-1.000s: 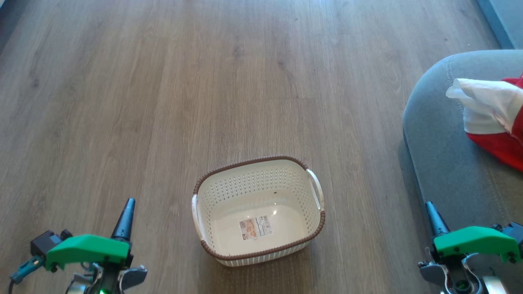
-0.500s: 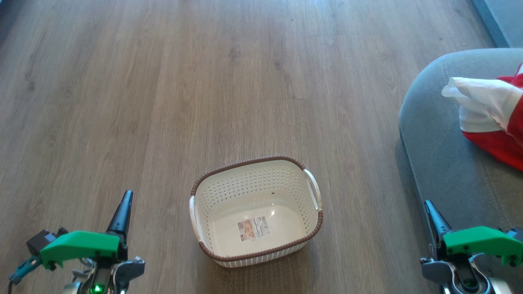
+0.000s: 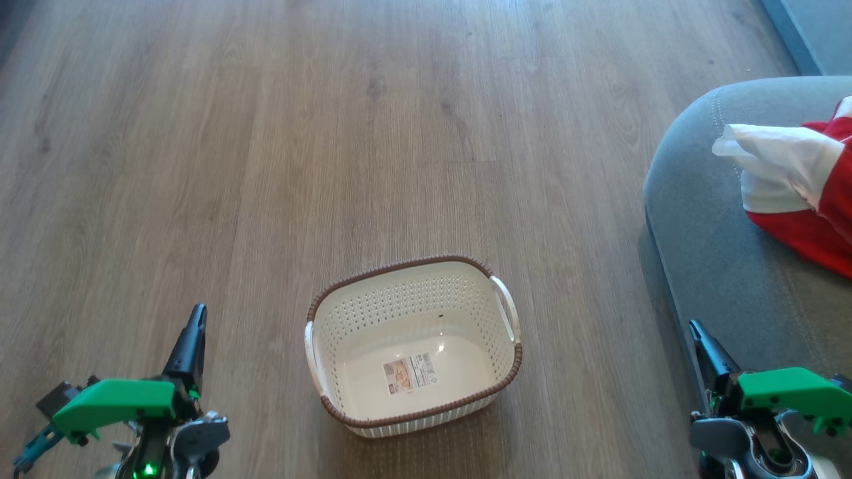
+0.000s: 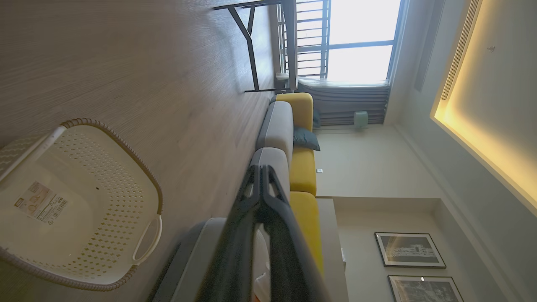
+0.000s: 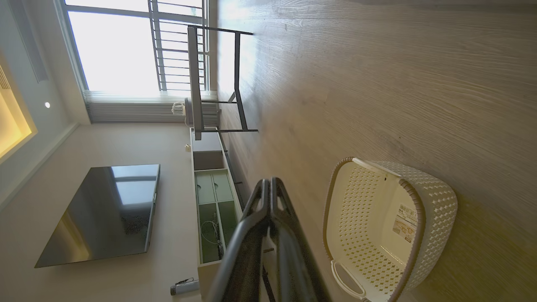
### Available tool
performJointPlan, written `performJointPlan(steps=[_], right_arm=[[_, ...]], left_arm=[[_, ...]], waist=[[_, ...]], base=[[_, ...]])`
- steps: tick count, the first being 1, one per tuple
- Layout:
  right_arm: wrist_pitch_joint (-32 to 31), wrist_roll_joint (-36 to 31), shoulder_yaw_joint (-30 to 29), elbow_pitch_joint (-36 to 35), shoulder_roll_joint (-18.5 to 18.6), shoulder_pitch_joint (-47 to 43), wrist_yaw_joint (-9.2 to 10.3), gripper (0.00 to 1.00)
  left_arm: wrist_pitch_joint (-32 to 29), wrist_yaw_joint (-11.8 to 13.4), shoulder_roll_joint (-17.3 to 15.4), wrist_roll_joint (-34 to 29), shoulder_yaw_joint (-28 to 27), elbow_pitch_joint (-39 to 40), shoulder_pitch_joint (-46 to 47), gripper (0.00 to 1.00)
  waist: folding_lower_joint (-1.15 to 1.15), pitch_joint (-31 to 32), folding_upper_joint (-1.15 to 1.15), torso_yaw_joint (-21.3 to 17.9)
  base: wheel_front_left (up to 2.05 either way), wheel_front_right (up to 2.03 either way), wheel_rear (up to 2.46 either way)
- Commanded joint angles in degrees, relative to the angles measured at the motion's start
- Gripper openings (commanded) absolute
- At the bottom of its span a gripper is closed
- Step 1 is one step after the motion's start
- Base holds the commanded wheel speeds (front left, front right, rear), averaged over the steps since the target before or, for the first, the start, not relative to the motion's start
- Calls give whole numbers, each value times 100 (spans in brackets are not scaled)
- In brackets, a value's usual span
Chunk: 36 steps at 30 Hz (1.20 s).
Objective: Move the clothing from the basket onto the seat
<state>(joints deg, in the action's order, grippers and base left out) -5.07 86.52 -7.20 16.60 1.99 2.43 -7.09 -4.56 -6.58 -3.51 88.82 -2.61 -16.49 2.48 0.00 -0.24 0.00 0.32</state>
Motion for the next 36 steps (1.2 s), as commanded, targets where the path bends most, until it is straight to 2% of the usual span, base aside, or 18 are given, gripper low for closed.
performJointPlan(steps=[1, 7, 36], right_arm=[[-54, 176, 89, -234, 84, 359, -38, 0], [-141, 565, 69, -257, 88, 375, -40, 0], [-141, 565, 69, -257, 88, 375, -40, 0]], left_arm=[[-80, -57, -16, 111, -248, 217, 353, 0], [-173, -91, 42, 354, -367, 243, 369, 0], [-182, -91, 50, 345, -378, 243, 370, 0]], waist=[[0, 1, 0, -5], [0, 7, 0, -32], [0, 7, 0, -32]], base=[[0, 0, 0], [0, 0, 0], [0, 0, 0]])
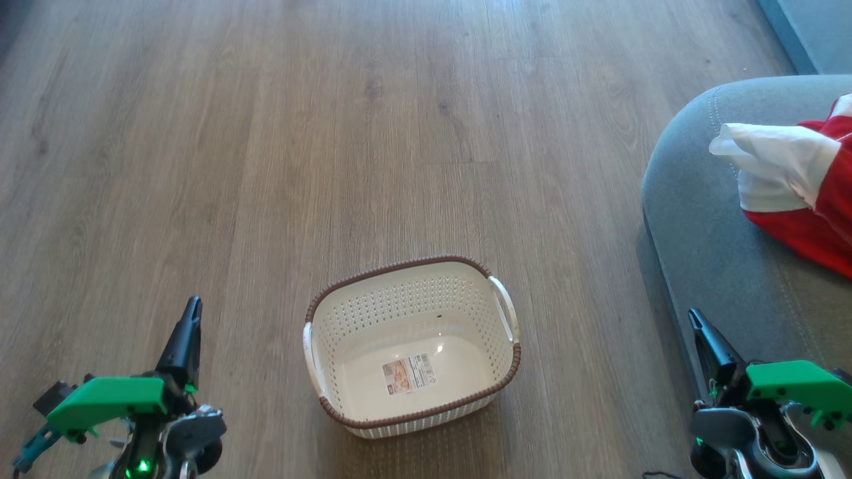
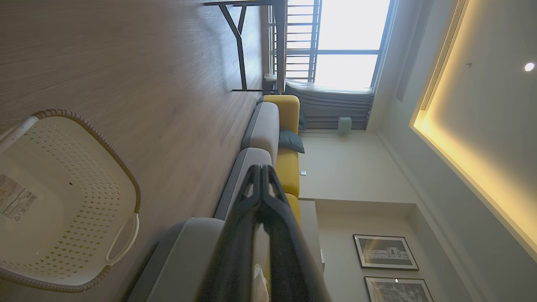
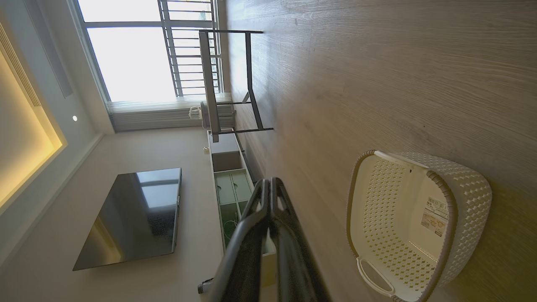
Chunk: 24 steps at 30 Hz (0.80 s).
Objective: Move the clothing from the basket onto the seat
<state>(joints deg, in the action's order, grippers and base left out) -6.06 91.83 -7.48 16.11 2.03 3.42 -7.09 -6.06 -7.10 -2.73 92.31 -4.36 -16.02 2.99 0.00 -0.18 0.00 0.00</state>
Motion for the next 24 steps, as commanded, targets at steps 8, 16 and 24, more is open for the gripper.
performJointPlan(steps=[8, 16, 24], right_arm=[[-42, 35, 97, -209, 85, 276, -40, 0], [-42, 35, 97, -209, 85, 276, -40, 0], [-42, 35, 97, -209, 85, 276, -40, 0]], left_arm=[[-34, -38, -26, -6, -206, 197, 320, 0], [-36, -38, -25, -8, -208, 197, 320, 0], [-37, -38, -24, -10, -210, 197, 320, 0]], waist=[[0, 0, 0, 0], [0, 0, 0, 0], [0, 0, 0, 0]], base=[[0, 0, 0], [0, 0, 0], [0, 0, 0]])
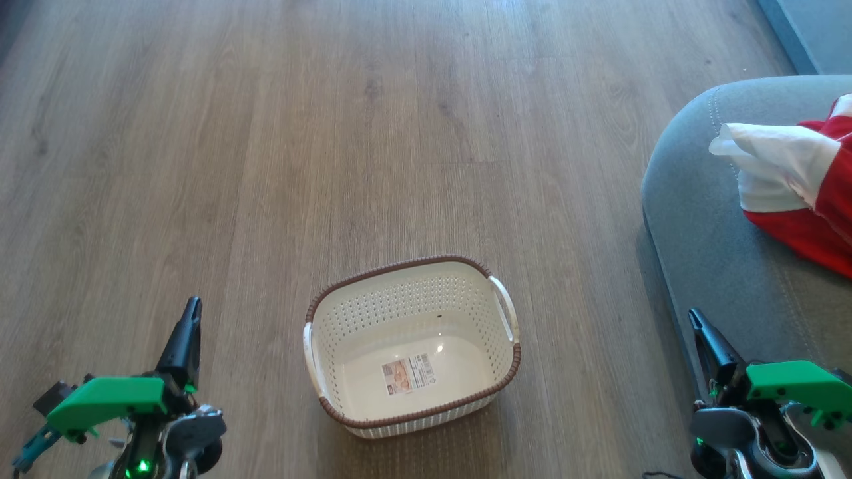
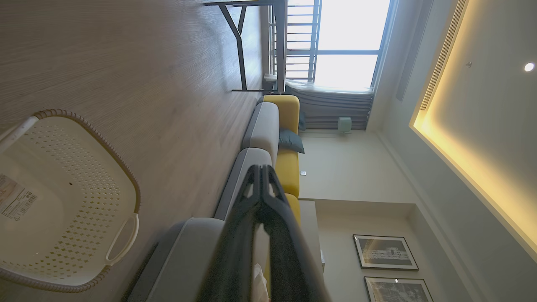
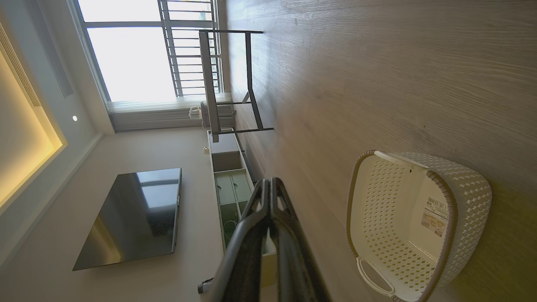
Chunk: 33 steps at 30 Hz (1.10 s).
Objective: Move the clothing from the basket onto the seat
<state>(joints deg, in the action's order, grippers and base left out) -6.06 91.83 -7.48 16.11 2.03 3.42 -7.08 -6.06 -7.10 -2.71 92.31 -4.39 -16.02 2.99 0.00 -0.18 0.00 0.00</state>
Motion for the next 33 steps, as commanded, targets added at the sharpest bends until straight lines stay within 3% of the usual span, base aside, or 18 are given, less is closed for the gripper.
performJointPlan(steps=[1, 33], right_arm=[[-42, 35, 97, -209, 85, 276, -41, 0], [-42, 35, 97, -209, 85, 276, -41, 0]], left_arm=[[-38, -38, -26, -10, -207, 197, 320, 0], [-42, -38, -22, -14, -212, 197, 320, 0]], waist=[[0, 0, 0, 0], [0, 0, 0, 0]], base=[[0, 0, 0], [0, 0, 0]])
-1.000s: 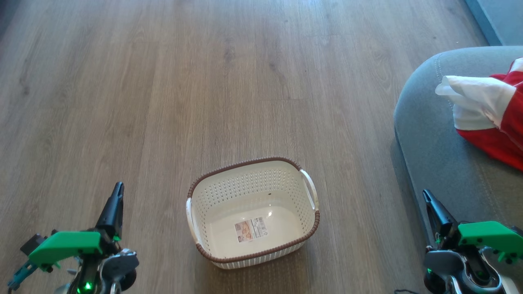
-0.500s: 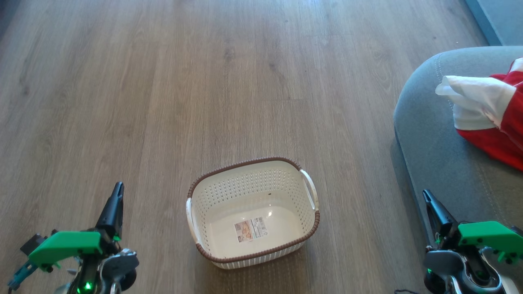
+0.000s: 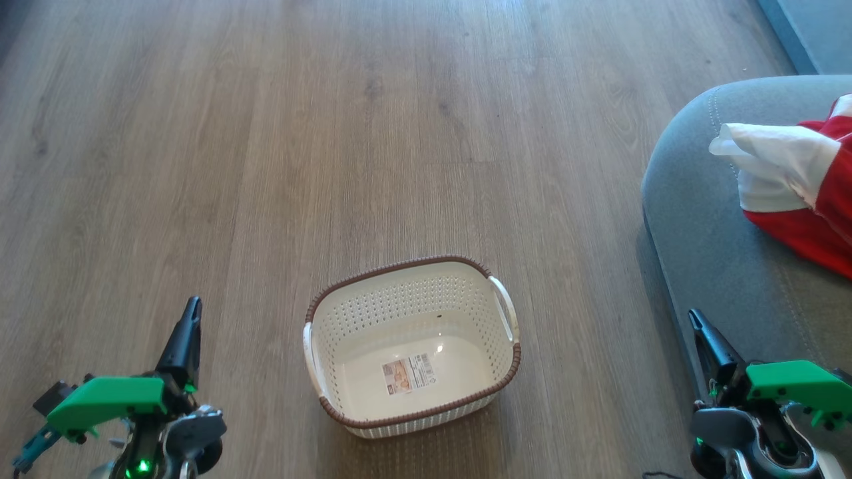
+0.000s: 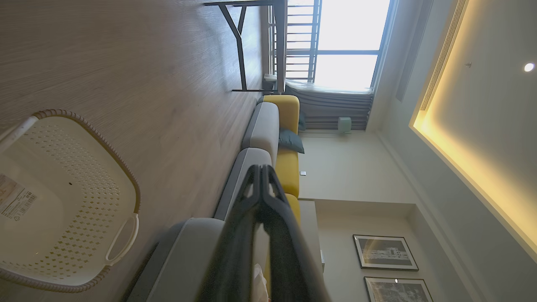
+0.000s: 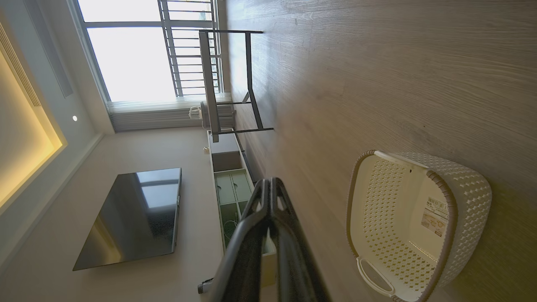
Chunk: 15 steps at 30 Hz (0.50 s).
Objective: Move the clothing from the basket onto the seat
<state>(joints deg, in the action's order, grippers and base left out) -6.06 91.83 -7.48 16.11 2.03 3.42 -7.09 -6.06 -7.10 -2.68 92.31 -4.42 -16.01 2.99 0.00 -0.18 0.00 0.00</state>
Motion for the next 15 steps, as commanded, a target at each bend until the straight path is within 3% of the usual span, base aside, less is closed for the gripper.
performJointPlan(steps=[1, 15], right_arm=[[-42, 35, 97, -209, 85, 276, -40, 0], [-42, 35, 97, -209, 85, 276, -40, 0]], left_arm=[[-42, -38, -25, -14, -209, 196, 320, 0], [-43, -38, -24, -16, -210, 196, 321, 0]], waist=[[0, 0, 0, 0], [0, 0, 0, 0]], base=[[0, 0, 0], [0, 0, 0]])
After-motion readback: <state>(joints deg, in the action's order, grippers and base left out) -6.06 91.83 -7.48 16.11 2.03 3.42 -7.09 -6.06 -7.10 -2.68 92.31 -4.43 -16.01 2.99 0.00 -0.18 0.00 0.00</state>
